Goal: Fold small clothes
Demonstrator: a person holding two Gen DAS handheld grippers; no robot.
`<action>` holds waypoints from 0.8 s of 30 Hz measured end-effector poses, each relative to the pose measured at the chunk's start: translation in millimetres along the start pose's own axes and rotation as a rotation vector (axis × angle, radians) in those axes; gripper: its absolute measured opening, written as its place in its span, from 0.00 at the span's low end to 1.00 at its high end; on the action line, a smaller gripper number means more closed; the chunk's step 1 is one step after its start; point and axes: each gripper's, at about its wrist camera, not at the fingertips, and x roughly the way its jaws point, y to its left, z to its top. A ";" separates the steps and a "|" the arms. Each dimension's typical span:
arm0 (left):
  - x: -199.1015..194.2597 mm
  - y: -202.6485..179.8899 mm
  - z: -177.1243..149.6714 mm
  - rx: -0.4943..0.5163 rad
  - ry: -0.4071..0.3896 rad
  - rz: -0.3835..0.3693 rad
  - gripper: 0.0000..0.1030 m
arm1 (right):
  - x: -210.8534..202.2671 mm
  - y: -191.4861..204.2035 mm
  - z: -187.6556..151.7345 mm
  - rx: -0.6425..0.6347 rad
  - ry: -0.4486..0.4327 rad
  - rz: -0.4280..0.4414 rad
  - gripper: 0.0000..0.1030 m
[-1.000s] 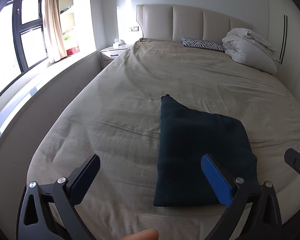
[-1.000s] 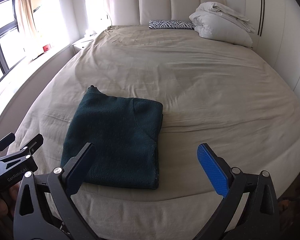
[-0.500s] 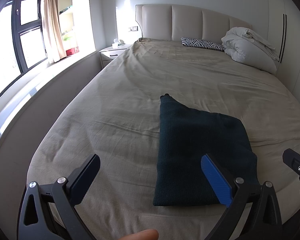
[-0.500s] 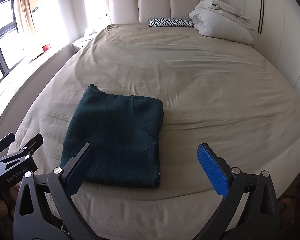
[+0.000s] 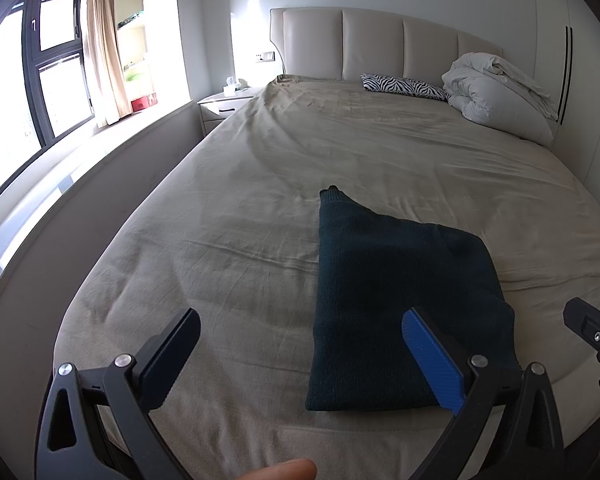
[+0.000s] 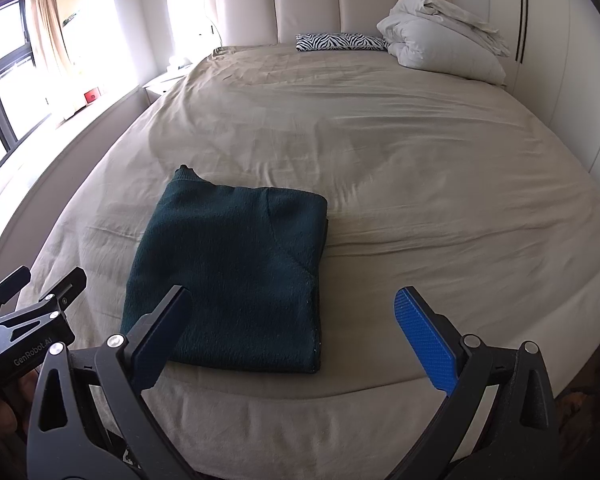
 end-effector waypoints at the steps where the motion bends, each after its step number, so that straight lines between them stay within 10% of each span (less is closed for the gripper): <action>1: 0.2 0.2 -0.2 0.000 0.000 0.000 1.00 | 0.0 -0.2 0.1 0.000 0.001 0.000 1.00; 24: 1.5 0.8 -2.8 0.001 0.003 -0.002 1.00 | 0.0 0.3 -2.9 0.001 0.007 0.005 1.00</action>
